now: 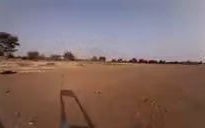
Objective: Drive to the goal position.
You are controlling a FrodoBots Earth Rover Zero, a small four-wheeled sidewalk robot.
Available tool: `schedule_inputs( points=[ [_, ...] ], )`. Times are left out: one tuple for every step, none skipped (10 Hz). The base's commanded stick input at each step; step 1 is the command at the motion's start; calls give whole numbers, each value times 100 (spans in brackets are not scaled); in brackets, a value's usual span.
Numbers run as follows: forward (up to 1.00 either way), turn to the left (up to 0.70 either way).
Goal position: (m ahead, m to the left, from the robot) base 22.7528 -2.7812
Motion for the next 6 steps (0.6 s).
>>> schedule_inputs(
  points=[
    [69,0],
    [69,0],
    [69,0],
    [69,0],
    [69,0],
    [69,0]
  ],
)
